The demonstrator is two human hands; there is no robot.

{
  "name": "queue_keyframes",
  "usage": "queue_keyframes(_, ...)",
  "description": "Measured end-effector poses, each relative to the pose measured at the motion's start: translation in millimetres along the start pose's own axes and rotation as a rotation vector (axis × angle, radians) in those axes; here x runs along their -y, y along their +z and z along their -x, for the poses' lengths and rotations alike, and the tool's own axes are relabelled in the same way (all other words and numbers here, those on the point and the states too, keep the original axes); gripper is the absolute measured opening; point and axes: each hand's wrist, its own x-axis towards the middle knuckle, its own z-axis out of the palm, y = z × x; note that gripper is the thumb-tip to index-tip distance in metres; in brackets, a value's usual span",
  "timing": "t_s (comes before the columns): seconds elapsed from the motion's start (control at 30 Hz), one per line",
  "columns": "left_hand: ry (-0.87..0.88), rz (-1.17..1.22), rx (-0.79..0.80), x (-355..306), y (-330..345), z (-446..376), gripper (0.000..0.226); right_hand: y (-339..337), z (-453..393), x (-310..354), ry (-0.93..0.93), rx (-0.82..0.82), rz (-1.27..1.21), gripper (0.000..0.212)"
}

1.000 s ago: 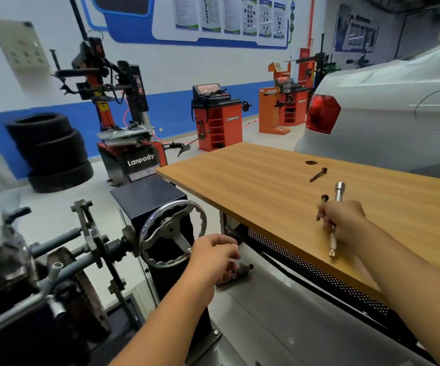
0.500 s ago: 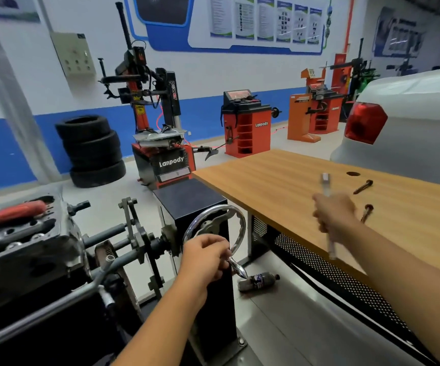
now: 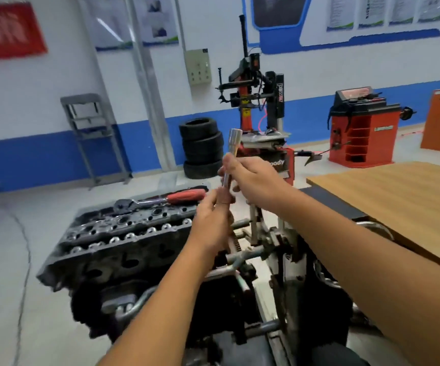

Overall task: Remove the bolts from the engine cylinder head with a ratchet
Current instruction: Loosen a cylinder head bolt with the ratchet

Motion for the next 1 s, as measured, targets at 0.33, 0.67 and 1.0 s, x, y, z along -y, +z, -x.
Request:
queue_keyframes(0.33, -0.013, 0.009, -0.259, -26.7, -188.9, -18.0, 0.04, 134.0, -94.4, 5.0, -0.124, 0.377, 0.63, 0.038)
queue_keyframes(0.67, 0.004, -0.102, -0.357, -32.5, -264.8, -10.2, 0.026, 134.3, -126.5, 23.4, -0.126, 0.474, 0.87, 0.036)
queue_keyframes(1.0, 0.05, 0.206, -0.308, 1.5, -230.2, -33.7, 0.026, 85.5, -122.5, 70.4, 0.241, -0.024, -0.826, 0.028)
